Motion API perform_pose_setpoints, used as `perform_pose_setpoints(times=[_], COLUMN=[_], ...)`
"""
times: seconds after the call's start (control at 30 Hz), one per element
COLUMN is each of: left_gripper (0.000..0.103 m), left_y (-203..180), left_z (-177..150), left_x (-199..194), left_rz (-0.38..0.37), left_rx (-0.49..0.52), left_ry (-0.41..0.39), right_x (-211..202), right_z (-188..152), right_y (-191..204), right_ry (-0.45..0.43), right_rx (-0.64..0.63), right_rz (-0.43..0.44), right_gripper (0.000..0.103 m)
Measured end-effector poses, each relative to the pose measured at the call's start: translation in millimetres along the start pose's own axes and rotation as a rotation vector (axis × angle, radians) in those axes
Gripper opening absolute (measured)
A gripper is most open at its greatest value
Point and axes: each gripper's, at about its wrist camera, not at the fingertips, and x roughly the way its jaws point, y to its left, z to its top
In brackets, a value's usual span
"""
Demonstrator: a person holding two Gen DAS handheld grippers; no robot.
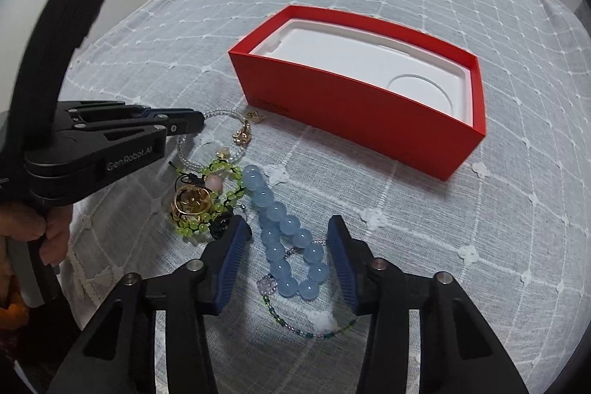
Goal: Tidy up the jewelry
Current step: 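Grasp the clear-bead bracelet with the left gripper while the right gripper grasps the pale blue bead bracelet, then carry both bracelets into the red box and open both grippers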
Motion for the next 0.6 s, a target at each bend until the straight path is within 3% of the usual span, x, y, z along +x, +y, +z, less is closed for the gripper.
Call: perform_pose_setpoints(times=[0.27, 0.6], left_gripper=[0.000, 0.000], left_y=[5, 12], left_z=[-4, 1], left_x=[-23, -36], left_rz=[-0.038, -0.065], left_rx=[-0.023, -0.054], left_ry=[-0.056, -0.093], right_x=[6, 2], right_z=[6, 11], right_y=[2, -10], right_ry=[-0.030, -0.038], right_rx=[-0.020, 0.039], right_rz=[0.000, 0.003], right_gripper=[0.036, 0.033])
